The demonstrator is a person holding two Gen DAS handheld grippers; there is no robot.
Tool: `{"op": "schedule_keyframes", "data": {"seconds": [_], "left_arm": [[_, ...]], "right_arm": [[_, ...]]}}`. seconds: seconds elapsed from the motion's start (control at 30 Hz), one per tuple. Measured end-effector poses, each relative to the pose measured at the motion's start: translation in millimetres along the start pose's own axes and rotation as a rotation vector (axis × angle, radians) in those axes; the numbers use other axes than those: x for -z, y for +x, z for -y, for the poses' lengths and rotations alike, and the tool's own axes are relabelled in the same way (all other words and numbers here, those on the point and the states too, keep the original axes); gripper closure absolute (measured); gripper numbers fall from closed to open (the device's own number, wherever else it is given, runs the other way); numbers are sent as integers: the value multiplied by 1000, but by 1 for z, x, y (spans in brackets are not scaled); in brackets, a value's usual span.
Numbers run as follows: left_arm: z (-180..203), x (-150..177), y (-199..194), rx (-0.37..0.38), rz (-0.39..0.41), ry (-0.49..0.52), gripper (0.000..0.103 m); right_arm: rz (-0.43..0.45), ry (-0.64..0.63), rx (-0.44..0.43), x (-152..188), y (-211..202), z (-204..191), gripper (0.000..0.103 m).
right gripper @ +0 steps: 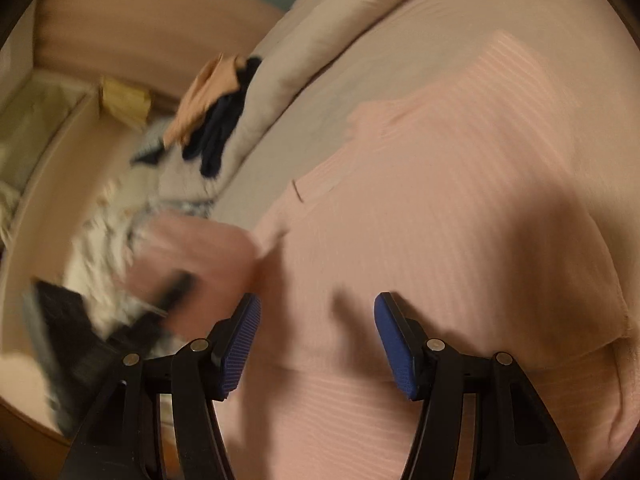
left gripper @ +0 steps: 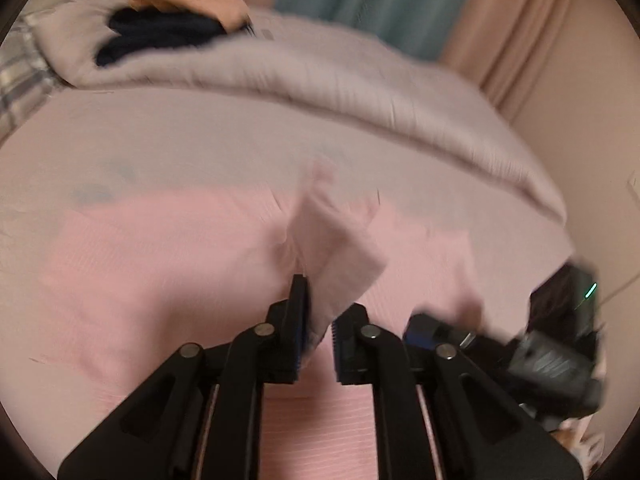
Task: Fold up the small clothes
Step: 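Grasp the shirt side edge with the left gripper and fold it toward the center, then grasp the opposite side edge with the right gripper and fold it toward the center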
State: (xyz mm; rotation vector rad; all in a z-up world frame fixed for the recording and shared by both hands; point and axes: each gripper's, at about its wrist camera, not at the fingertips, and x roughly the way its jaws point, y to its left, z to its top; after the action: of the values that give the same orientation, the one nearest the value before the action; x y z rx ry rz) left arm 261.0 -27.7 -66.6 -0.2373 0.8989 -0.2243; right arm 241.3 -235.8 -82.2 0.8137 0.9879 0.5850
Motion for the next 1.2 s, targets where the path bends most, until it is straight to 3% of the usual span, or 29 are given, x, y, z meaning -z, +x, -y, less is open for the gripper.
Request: {"op": "schedule_keyframes", "data": {"seconds": [0.07, 0.13, 0.17, 0.3, 0.37, 0.47, 0.53, 0.67, 0.8, 0.83, 0.9, 1.0, 1.13, 1.2], "left_arm": [[0, 8, 23, -27, -68, 12, 68], [-1, 14, 30, -39, -88, 34, 39], [-4, 15, 28, -34, -85, 36, 37], [-19, 18, 0, 22, -55, 27, 36], [-31, 23, -25, 56, -13, 21, 30], [-55, 32, -58, 45, 63, -13, 23], [-75, 38, -75, -27, 105, -42, 22], [-122, 55, -93, -202, 148, -143, 22], [-161, 72, -94, -258, 116, -258, 23], [-168, 76, -93, -256, 110, -284, 23], [-178, 85, -92, -255, 98, -324, 23], [-180, 91, -89, -241, 75, -339, 23], [-179, 90, -89, -211, 69, -319, 23], [-176, 87, -84, -201, 61, -303, 23]], "right_arm": [[4, 60, -42, 0, 2, 7, 43], [18, 79, -55, 1, 4, 6, 41], [20, 84, -58, 2, 6, 5, 39], [1, 44, 11, 1, 7, -1, 38], [-13, 5, 64, -1, 12, -10, 38], [-44, -17, 78, 0, 16, -15, 38], [-67, -18, 79, 2, 20, -17, 38], [-81, -53, 163, 7, 28, -25, 38], [-98, -170, 301, 13, 42, -47, 38], [-94, -201, 332, 14, 45, -51, 41], [-77, -290, 389, 19, 52, -62, 70], [-67, -396, 464, 26, 64, -67, 92], [-22, -450, 471, 26, 56, -74, 95], [49, -482, 452, 20, 38, -86, 95]]}}
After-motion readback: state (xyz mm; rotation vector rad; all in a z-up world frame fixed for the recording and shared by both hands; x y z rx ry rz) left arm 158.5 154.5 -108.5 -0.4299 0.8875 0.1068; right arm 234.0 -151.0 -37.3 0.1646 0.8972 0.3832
